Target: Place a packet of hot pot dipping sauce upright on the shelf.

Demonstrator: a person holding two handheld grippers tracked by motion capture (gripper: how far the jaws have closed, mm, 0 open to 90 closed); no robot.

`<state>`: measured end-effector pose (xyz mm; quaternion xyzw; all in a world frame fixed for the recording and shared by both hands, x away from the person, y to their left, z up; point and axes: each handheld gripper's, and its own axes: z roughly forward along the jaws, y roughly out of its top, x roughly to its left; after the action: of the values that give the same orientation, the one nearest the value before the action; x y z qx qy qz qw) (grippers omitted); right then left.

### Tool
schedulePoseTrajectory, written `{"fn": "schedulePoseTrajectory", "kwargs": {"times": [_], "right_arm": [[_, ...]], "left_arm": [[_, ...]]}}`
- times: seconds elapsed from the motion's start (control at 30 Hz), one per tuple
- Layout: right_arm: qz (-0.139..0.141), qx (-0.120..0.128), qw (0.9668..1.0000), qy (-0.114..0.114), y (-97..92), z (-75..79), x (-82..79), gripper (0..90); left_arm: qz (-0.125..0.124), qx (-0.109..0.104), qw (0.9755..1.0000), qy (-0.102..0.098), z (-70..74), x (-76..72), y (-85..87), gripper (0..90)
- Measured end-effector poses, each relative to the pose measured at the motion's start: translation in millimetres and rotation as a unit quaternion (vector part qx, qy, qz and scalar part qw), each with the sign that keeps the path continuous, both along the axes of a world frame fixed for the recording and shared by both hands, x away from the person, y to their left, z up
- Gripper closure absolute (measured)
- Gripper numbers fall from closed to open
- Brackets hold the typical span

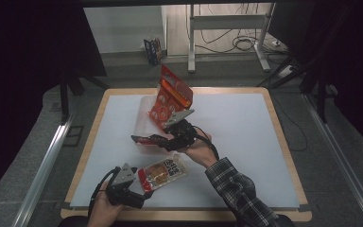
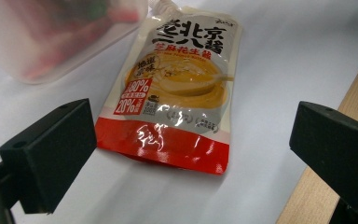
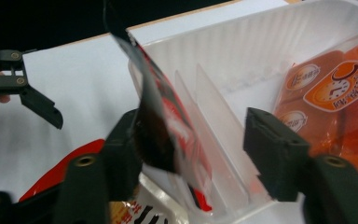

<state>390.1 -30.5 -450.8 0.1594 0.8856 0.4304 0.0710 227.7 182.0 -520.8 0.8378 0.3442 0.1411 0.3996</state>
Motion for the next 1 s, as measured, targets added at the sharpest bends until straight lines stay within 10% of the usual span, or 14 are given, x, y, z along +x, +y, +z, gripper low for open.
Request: {"fn": "schedulePoseTrajectory", "kwargs": {"times": [0.37,1.0], "right_arm": [[-0.006,0.004,0.9999,0.011,-13.6,-2.4,-10.1,10.7],[-0.038,0.001,0.9991,0.02,-47.4,-7.4,-27.4,0.4]], "left_arm": [[-0.007,0.015,0.9999,-0.001,-1.0,-0.4,-2.9,1.2],[0.001,0.014,0.9999,-0.005,1.8,-1.1,1.6,1.8]]}}
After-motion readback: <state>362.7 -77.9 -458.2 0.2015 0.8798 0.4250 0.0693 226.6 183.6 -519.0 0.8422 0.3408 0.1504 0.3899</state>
